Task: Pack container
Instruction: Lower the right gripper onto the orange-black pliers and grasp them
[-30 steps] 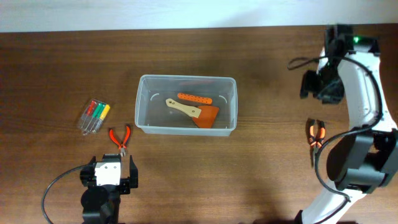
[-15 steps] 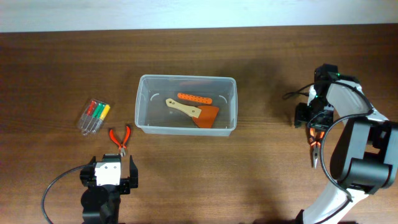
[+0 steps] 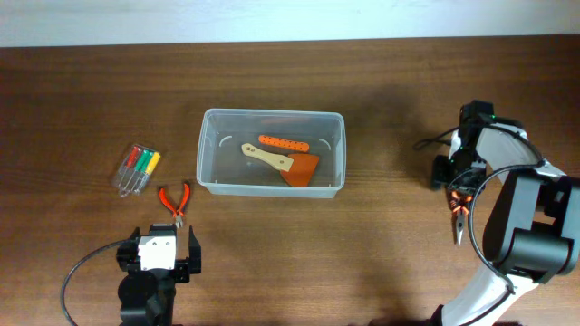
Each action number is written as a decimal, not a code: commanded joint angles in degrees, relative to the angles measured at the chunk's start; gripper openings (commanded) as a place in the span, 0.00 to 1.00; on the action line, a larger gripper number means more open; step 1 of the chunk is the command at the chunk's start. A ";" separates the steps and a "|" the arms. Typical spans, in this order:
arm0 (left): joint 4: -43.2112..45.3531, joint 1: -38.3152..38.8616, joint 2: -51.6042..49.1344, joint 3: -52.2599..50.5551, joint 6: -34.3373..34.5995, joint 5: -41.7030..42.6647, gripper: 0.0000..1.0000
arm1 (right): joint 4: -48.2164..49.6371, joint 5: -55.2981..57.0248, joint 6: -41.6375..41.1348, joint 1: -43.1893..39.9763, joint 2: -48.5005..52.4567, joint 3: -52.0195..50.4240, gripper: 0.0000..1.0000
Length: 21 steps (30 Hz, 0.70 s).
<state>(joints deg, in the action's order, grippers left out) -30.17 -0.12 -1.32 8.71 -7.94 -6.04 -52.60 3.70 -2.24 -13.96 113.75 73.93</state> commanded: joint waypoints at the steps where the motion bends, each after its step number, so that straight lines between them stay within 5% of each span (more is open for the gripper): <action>1: 0.20 0.17 0.33 -0.42 -0.94 -0.24 0.99 | 0.83 2.19 0.28 -0.37 0.09 -1.81 0.57; 3: 0.17 0.20 0.33 -0.42 -0.94 -0.24 0.99 | 0.85 3.04 0.28 -0.37 0.09 -2.10 0.57; 14: 0.17 0.20 0.33 -0.42 -0.94 -0.24 0.99 | 0.09 3.72 0.24 -0.37 0.09 -2.16 0.18; 21: 0.17 0.17 0.33 -0.42 -0.94 -0.24 0.99 | 0.17 4.74 -0.15 -0.39 0.09 -2.16 0.19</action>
<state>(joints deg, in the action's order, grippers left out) -30.17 -0.12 -1.32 8.71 -7.94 -6.04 -52.38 6.22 -1.72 -13.96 113.40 73.10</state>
